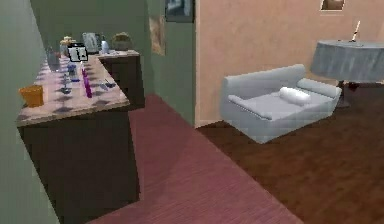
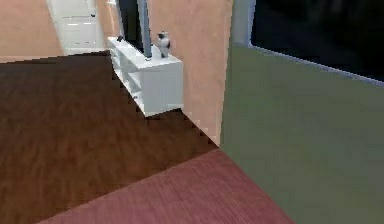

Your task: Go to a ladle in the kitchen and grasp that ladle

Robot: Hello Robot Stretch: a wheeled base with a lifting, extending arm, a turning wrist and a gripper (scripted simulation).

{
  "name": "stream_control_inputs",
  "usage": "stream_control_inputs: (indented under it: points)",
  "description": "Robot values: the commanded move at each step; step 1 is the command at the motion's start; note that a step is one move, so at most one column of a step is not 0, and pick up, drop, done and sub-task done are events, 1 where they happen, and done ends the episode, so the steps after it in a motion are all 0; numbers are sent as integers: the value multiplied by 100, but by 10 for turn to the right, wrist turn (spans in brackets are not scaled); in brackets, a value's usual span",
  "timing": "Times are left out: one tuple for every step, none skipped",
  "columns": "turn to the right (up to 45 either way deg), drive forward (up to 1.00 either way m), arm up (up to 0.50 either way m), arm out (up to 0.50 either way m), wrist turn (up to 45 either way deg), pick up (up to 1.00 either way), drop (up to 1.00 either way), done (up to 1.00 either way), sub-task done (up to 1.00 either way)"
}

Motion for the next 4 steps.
stream_control_inputs:
  points:
    - [-90,0,0,0,0,0,0,0,0]
    - [0,55,0,0,0,0,0,0,0]
    - [-450,0,0,0,0,0,0,0,0]
    - [-450,0,0,0,0,0,0,0,0]
